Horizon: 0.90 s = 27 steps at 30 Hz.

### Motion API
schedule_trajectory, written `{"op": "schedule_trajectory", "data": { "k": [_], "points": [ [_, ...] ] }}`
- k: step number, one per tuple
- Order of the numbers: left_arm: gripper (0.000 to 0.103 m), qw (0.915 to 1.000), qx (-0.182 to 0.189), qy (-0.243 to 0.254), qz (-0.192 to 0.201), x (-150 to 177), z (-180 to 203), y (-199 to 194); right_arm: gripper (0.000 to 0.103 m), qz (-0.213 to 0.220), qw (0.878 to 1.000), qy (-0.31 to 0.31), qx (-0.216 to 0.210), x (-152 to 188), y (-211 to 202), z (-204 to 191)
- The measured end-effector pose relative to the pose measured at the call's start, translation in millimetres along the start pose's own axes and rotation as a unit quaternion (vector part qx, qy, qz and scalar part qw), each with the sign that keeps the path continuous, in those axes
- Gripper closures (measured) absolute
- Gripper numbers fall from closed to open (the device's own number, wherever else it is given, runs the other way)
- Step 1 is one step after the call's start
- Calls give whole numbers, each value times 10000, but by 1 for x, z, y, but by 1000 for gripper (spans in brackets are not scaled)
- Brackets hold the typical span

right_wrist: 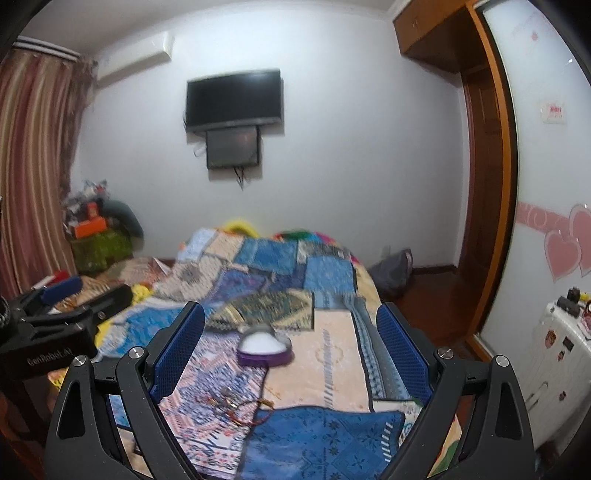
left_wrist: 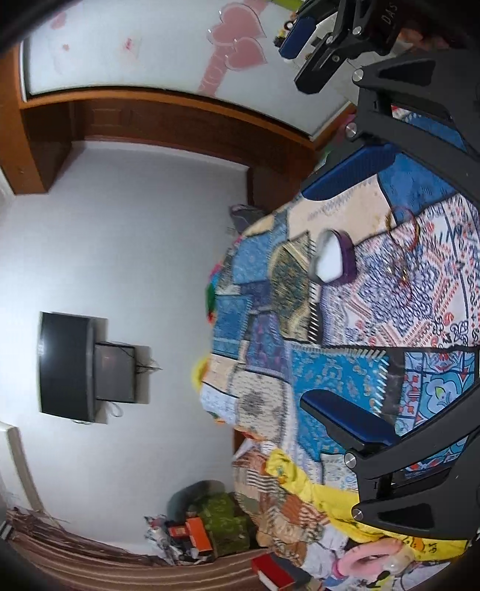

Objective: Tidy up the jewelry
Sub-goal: 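Move both tools down toward the jewelry scattered beside the purple tin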

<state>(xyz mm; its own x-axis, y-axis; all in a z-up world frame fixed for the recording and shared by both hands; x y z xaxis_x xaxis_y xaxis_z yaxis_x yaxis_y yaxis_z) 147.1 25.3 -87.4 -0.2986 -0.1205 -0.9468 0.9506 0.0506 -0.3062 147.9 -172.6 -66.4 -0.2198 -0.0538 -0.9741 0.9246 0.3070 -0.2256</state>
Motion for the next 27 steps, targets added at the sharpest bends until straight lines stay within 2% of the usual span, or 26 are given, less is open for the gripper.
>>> {"op": "schedule_trajectory", "data": {
  "k": [8, 9, 12, 13, 17, 19, 21, 24, 27],
  "points": [
    [0, 9949, -233, 51, -975, 54, -23, 62, 10, -1134, 9934, -132, 134, 63, 53, 17],
    [3, 9940, -217, 47, -1068, 60, -24, 67, 10, -1271, 9917, -142, 109, 68, 56, 18],
    [20, 9884, -29, 8, -1518, 82, -26, 85, 10, -1654, 9862, -118, 2, 89, 69, 20],
    [23, 9858, 42, 15, -1676, 88, -25, 90, 10, -1785, 9839, -79, -50, 96, 73, 20],
    [30, 9765, 333, -106, -2127, 115, -24, 109, 10, -2261, 9736, 158, -283, 118, 89, 22],
    [35, 9715, 474, -167, -2318, 125, -21, 116, 10, -2396, 9702, 168, -332, 124, 96, 22],
    [35, 9672, 575, -230, -2463, 132, -18, 122, 11, -2478, 9680, 142, -369, 128, 104, 21],
    [39, 9616, 706, -261, -2638, 140, -10, 131, 20, -2585, 9645, 67, -529, 135, 112, 16],
    [40, 9591, 825, -99, -2707, 146, 0, 135, 34, -2805, 9563, 39, -830, 145, 119, 7]
  ]
}}
Point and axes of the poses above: each gripper's, at about its wrist camera, not at the fingertips, and y roughly the way its jaws point, z to its right, x to its underside, the point moved 8 cm from there along y, roughly the way its jaws point, and after that the axes turned 6 degrees about z, right-handed, at the moved point
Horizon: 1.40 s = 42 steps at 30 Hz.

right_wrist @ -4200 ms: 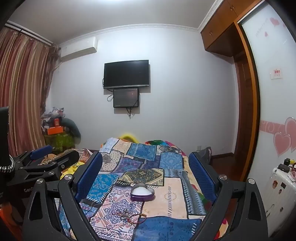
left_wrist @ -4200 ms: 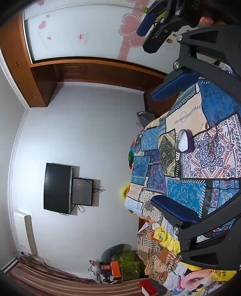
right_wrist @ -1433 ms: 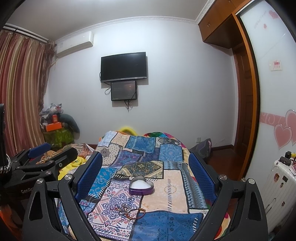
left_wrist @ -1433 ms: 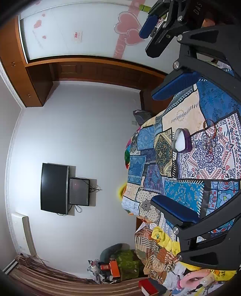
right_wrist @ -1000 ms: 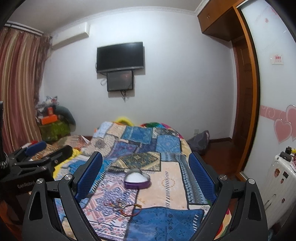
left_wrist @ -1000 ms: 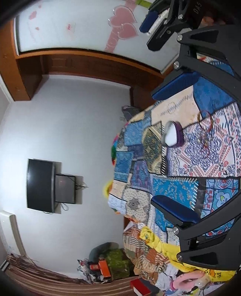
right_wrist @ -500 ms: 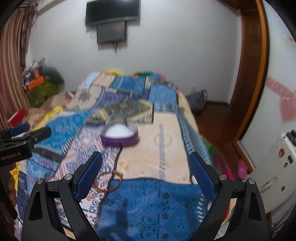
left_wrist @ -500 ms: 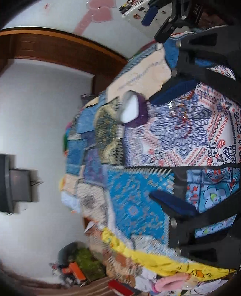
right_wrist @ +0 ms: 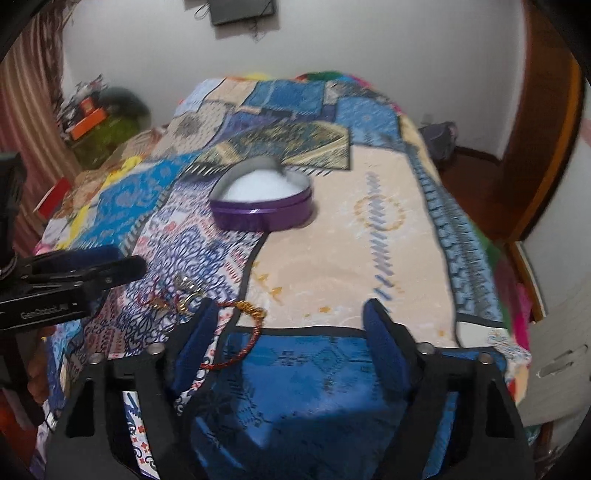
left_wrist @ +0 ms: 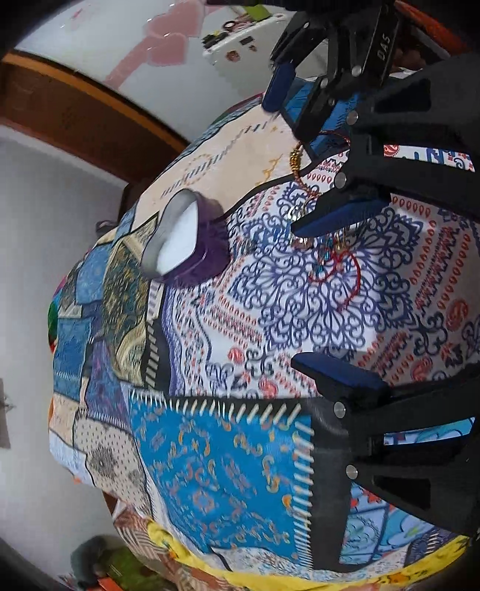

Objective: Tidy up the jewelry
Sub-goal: 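Move both tools down toward the jewelry scattered beside the purple tin, then grasp the gold-and-red bracelet with the right tool while the left tool grasps the silver pendant earring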

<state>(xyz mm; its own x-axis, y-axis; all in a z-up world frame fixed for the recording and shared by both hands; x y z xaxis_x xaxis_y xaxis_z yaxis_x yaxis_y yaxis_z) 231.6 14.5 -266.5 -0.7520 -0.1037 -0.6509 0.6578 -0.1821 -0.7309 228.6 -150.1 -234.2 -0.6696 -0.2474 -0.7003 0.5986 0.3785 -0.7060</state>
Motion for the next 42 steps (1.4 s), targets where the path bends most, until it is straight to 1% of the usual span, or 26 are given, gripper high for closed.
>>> {"op": "schedule_trajectory", "data": {
  "k": [2, 3, 5, 6, 8, 11, 12, 13, 14, 17, 18, 20, 21, 22, 24, 28, 37, 42],
  "points": [
    [40, 9999, 59, 119, -29, 1, 7, 3, 47, -107, 9999, -71, -104, 3, 7, -3],
    [42, 9998, 105, 168, -47, 2, 9, 5, 48, -130, 9998, -140, -109, 3, 10, -4],
    [47, 9995, 204, 214, -114, 4, 14, 9, 56, -158, 9994, -270, -146, 3, 14, -8],
    [50, 9993, 252, 215, -158, 5, 15, 11, 57, -178, 9992, -307, -198, 3, 15, -10],
    [55, 9989, 349, 207, -242, 7, 17, 17, 68, -244, 9987, -380, -255, 4, 20, -13],
    [60, 9984, 437, 228, -258, 7, 20, 19, 73, -280, 9979, -534, -225, 6, 25, -16],
    [63, 9983, 472, 239, -249, 7, 22, 19, 75, -269, 9976, -596, -220, 7, 25, -17],
    [66, 9980, 508, 266, -247, 7, 23, 19, 79, -262, 9972, -674, -208, 7, 26, -18],
    [66, 9979, 523, 304, -249, 7, 25, 20, 83, -262, 9970, -701, -218, 7, 26, -18],
    [68, 9976, 520, 393, -231, 6, 29, 22, 89, -266, 9968, -722, -237, 8, 28, -18],
    [70, 9975, 528, 407, -228, 6, 30, 22, 91, -258, 9967, -733, -251, 8, 28, -18],
    [78, 9974, 505, 472, -227, 6, 32, 24, 93, -244, 9966, -742, -249, 8, 28, -19],
    [83, 9973, 493, 489, -224, 6, 32, 25, 93, -231, 9966, -758, -242, 8, 28, -19],
    [86, 9973, 503, 496, -217, 5, 32, 25, 94, -224, 9966, -761, -239, 8, 28, -20],
    [89, 9972, 522, 496, -206, 5, 33, 25, 95, -217, 9967, -745, -253, 8, 27, -20],
    [89, 9974, 471, 528, -156, 5, 32, 21, 96, -205, 9971, -676, -270, 7, 26, -20],
    [89, 9977, 366, 547, 134, -6, 28, -2, 97, -77, 9981, -546, -266, 1, 14, -19],
    [89, 9980, 283, 553, 128, -4, 24, -8, 97, 73, 9982, -548, -242, -6, 4, -22]
  ]
}}
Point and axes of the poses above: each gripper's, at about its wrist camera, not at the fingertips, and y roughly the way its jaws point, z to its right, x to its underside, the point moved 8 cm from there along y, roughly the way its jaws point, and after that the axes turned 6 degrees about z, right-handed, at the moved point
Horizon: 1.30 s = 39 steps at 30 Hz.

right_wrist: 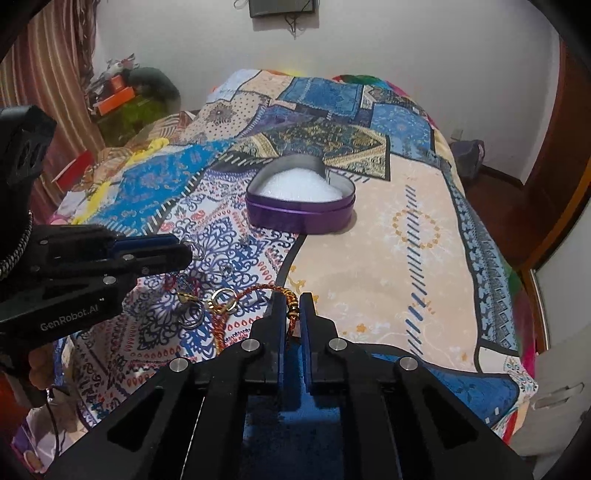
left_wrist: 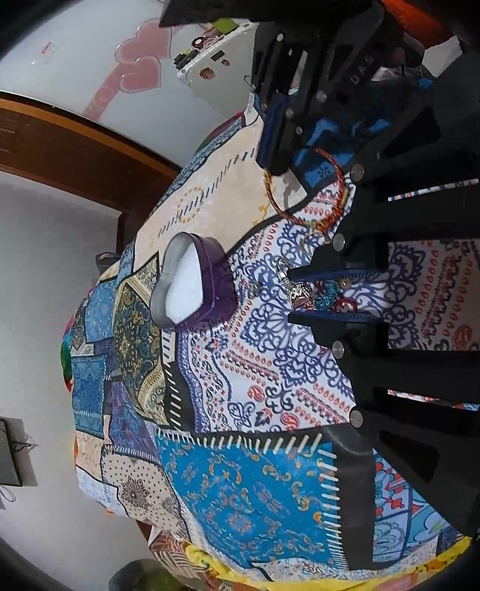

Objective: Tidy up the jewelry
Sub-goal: 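Grasp the gold-and-red bracelet with the right tool while the left tool grasps the silver pendant earring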

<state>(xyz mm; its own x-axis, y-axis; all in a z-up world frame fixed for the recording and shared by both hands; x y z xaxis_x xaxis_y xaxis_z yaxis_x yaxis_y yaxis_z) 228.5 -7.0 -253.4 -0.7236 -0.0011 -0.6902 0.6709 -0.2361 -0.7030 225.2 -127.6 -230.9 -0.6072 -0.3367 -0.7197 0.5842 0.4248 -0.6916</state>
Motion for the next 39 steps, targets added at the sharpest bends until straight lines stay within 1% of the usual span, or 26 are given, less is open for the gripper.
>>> {"op": "schedule_trajectory", "data": {
  "k": [8, 12, 13, 15, 21, 25, 27, 28, 31, 36, 39],
  "points": [
    [89, 9993, -109, -166, -307, 14, -16, 7, 97, 66, 10000, 31, -19, -1, -5, -3],
    [88, 9994, -87, -134, -298, 13, -15, 5, 97, 78, 9999, 65, -8, -1, -4, -1],
    [85, 9995, -84, -124, -292, 12, -13, 5, 97, 90, 9999, 77, -4, -1, -5, -1],
    [83, 9995, -58, -111, -289, 10, -10, 6, 97, 110, 9999, 108, 7, -2, -5, 1],
    [83, 9994, -36, -46, -351, 7, -4, 19, 97, 155, 9997, 163, 41, -3, -7, 6],
    [83, 9987, -84, -140, -473, 11, -10, 29, 97, 158, 9997, 193, 51, -3, -7, 10],
    [83, 9989, -24, -175, -436, 11, -11, 29, 97, 155, 9996, 207, 61, -2, -7, 11],
    [87, 9990, -12, -148, -417, 11, -11, 29, 97, 152, 9996, 208, 65, -2, -7, 11],
    [88, 9993, -14, -44, -379, 12, -9, 27, 97, 135, 9997, 216, 69, -2, -5, 12],
    [88, 9995, -71, -29, -300, 11, -9, 21, 97, 153, 9996, 222, 63, -3, -5, 12],
    [88, 9998, -45, -86, -178, 4, -10, 13, 97, 185, 9996, 202, 68, -6, -6, 11]
  ]
}}
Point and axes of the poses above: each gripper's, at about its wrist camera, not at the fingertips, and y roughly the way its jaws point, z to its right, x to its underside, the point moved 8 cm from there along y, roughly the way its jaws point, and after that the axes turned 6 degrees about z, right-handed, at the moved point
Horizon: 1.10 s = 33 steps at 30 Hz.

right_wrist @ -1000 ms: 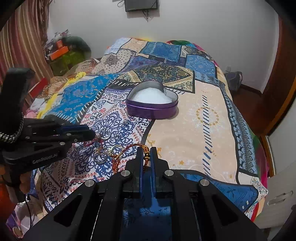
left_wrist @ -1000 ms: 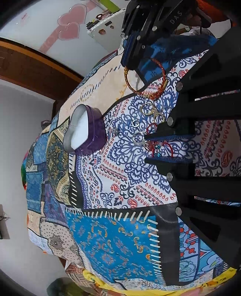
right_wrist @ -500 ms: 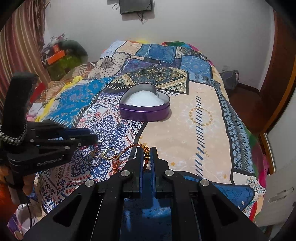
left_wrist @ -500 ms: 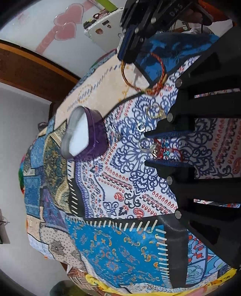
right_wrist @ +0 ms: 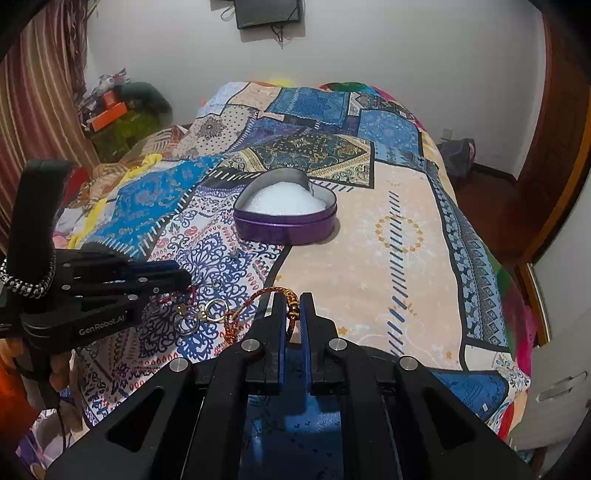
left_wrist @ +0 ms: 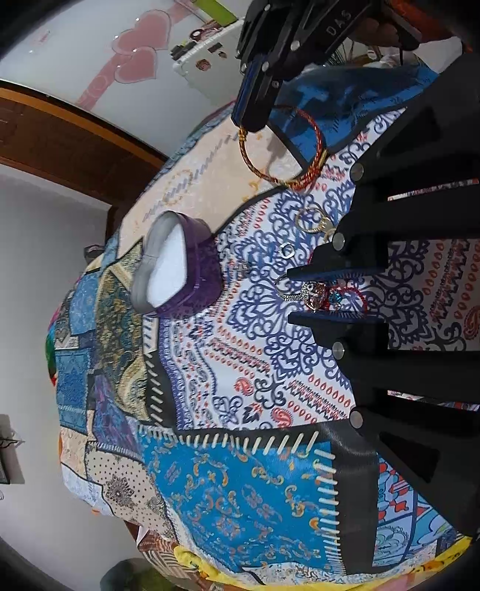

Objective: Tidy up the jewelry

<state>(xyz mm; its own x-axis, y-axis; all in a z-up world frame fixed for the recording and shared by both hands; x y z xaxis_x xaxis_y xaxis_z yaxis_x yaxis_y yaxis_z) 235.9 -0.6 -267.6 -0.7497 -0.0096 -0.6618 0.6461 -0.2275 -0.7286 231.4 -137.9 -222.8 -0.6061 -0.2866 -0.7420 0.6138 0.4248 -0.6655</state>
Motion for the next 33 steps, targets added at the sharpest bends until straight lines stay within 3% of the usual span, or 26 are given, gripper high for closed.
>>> {"op": "schedule_trajectory", "data": {
  "k": [18, 24, 27, 29, 31, 33],
  "points": [
    [88, 9974, -64, 94, 717, -57, 6, -24, 97, 681, 9976, -127, 55, -58, -7, -1],
    [88, 9971, -58, 97, 753, -60, 3, -22, 96, 359, 9992, 46, -139, -51, 4, 4],
    [88, 9977, -56, 65, 675, -53, 1, -19, 82, -17, 9998, 111, -166, -36, 17, 6],
    [88, 9981, -74, 34, 608, -46, -2, -17, 61, -211, 9993, 172, -236, -26, 24, 5],
    [88, 9984, -114, 21, 552, -40, -5, -17, 53, -256, 9992, 141, -256, -21, 26, 1],
    [88, 9986, -186, 6, 495, -33, -10, -16, 52, -336, 9991, 45, -270, -18, 28, -4]
  ]
}}
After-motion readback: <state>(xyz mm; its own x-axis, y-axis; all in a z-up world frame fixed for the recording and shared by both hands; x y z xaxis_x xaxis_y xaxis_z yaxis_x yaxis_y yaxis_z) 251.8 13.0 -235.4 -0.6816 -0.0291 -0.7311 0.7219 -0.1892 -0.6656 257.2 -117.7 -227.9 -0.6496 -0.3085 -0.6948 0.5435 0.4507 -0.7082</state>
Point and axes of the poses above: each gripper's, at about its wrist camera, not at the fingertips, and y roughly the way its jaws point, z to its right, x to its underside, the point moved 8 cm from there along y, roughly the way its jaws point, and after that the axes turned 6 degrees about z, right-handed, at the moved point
